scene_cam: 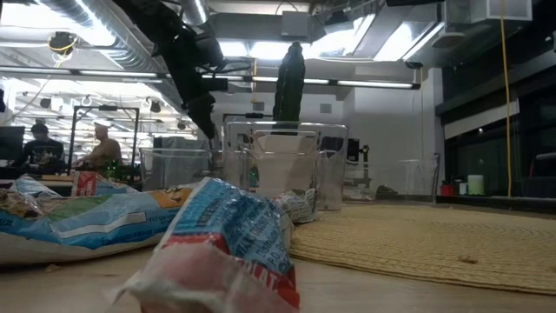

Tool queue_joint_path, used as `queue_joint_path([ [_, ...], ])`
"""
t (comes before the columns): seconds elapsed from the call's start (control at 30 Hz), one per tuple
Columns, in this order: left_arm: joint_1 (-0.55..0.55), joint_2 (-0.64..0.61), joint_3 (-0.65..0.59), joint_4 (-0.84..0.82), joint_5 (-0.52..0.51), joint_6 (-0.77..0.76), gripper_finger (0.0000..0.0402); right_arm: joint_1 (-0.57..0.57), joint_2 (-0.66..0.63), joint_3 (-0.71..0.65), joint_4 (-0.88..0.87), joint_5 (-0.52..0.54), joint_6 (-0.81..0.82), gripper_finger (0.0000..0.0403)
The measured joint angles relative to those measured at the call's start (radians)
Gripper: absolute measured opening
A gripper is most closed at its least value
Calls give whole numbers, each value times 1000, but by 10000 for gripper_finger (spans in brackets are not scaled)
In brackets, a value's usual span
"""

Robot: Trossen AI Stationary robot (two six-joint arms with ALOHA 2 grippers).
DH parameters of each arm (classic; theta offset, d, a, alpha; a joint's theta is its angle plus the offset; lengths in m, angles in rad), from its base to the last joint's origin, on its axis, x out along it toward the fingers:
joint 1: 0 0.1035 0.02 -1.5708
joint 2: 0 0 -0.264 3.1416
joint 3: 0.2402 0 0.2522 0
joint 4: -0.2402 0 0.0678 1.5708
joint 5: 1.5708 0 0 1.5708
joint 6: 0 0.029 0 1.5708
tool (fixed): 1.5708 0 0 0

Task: Pick and place Granola Bars by type
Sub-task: Put the yellow green granola bar into the left transparent bin

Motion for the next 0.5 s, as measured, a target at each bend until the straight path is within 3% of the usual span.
queue_joint_path([
  [0.13,0,0,0,2,21,17,27,0,0,0,-3,0,0,158],
  [0.33,0,0,0,8,137,71,28,0,0,0,-3,0,0,158],
  [0.5,0,0,0,12,140,74,33,0,0,0,-3,0,0,158],
])
